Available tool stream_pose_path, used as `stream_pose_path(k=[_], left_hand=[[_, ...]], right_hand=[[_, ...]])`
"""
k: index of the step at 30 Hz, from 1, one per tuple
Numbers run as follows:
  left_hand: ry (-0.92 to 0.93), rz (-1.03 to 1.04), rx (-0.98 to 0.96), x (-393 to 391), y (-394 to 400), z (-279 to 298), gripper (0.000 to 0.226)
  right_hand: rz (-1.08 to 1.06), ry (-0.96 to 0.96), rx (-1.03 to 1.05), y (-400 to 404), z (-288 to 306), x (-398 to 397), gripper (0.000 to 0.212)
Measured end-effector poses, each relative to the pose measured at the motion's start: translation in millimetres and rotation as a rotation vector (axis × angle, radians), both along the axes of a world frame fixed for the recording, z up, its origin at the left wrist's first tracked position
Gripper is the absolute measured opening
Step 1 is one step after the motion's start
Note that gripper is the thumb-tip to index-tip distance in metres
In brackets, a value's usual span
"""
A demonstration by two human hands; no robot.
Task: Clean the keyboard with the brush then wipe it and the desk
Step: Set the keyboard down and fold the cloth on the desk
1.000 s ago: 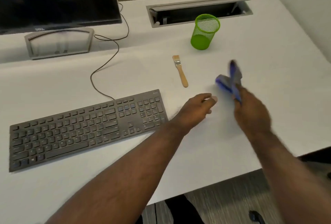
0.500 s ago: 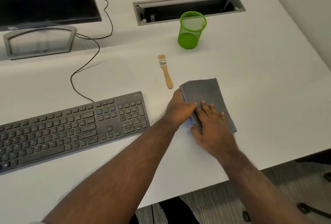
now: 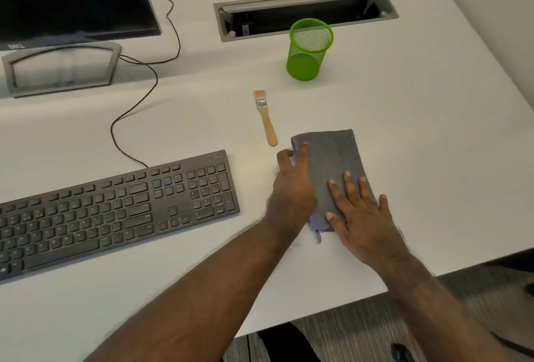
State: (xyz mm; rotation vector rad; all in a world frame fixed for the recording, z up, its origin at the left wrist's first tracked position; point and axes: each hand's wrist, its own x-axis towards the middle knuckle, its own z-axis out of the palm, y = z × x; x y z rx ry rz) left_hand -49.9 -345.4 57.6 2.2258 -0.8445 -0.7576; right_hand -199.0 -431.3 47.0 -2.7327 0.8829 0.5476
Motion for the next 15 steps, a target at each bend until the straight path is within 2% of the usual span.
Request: stream_pose_path(k=[3,7,10,13,15], left_hand=[[-0.116,-0.026,0.044,-2.0,1.7,0.8,0.079],[-0.566,-0.175,0.133,2.3,3.7,-12.6,0.081],[-0.583,-0.373,0.252,11.4,4.7,-20.2,0.088],[-0.574,-0.445,0.331,18.9,5.2,-21.7,0.091],[-0.574,-0.471,0.363,21.5,4.7,-23.1,0.092]], right_hand=[[0.003,0.000,-0.001,-2.6,-2.1,-2.9,0.071],[0.000,-0.007,-0.003,-9.9,-1.5,-2.6,0.072],[-0.028,-0.057,0.019,-12.2,-0.4,0.3,0.076],[-0.050,-0.170,0.032,-10.5,-1.1,7.9,0.077],[-0.038,-0.166,0.013,-9.9,-4.8,12.9,0.078]])
